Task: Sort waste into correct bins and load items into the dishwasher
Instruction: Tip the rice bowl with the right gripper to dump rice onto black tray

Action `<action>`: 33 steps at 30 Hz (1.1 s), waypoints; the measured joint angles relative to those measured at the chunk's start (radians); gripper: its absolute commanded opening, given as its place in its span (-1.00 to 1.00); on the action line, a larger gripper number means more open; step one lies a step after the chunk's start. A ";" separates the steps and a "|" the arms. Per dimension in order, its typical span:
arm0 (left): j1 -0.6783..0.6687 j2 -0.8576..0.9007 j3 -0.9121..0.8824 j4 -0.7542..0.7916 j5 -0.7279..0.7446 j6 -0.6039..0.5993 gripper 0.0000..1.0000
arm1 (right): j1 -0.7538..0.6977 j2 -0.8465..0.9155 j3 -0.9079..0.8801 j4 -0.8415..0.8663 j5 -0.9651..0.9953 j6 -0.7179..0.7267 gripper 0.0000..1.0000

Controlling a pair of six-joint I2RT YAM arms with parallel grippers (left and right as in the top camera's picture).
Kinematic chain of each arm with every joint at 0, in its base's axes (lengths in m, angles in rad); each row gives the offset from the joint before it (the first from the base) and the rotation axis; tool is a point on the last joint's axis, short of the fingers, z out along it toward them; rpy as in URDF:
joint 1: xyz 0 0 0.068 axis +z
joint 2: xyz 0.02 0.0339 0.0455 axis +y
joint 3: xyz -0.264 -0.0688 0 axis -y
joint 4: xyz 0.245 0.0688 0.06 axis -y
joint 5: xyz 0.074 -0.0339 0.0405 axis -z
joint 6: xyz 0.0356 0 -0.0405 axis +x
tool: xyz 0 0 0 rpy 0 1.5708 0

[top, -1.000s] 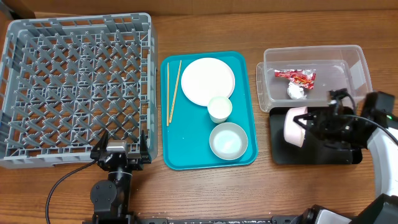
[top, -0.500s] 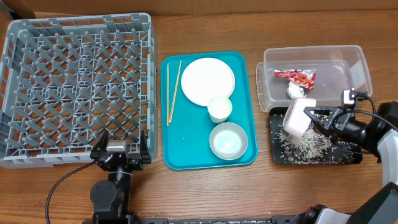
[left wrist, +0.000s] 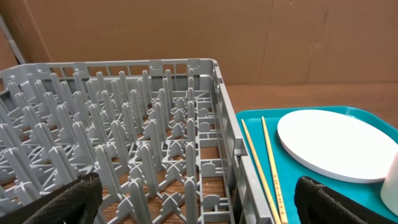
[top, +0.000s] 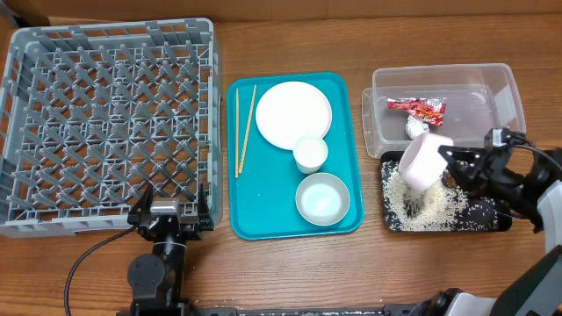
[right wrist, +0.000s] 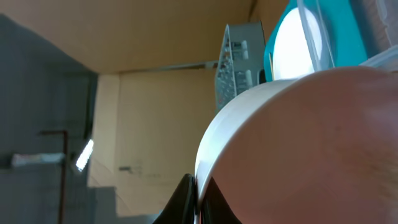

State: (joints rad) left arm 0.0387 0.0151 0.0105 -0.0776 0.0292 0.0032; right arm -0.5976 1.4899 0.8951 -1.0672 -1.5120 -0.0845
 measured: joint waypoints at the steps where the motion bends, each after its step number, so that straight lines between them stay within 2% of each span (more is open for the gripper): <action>1: 0.000 0.000 0.000 0.000 0.000 0.000 1.00 | -0.012 0.000 0.000 0.000 -0.005 0.015 -0.92; 7: 0.000 0.000 0.000 0.000 0.000 0.000 1.00 | -0.093 0.000 0.000 -0.015 -0.018 0.089 -0.92; 12: 0.000 0.000 0.000 0.000 0.000 0.000 1.00 | -0.103 0.000 0.000 -0.018 -0.023 0.108 -0.92; 22: 0.000 0.000 0.000 0.000 0.000 0.000 0.99 | -0.092 -0.006 0.001 -0.083 -0.014 0.063 -0.92; 27: 0.000 0.000 0.000 0.000 0.000 0.000 1.00 | -0.010 -0.095 0.065 -0.182 0.093 0.032 -0.92; 33: 0.000 0.000 0.000 0.000 0.000 0.000 0.99 | 0.177 -0.234 0.324 -0.192 0.278 0.106 -0.92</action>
State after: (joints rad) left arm 0.0387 0.0151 0.0105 -0.0780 0.0292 0.0036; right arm -0.4202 1.2556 1.2190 -1.2587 -1.2335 0.0219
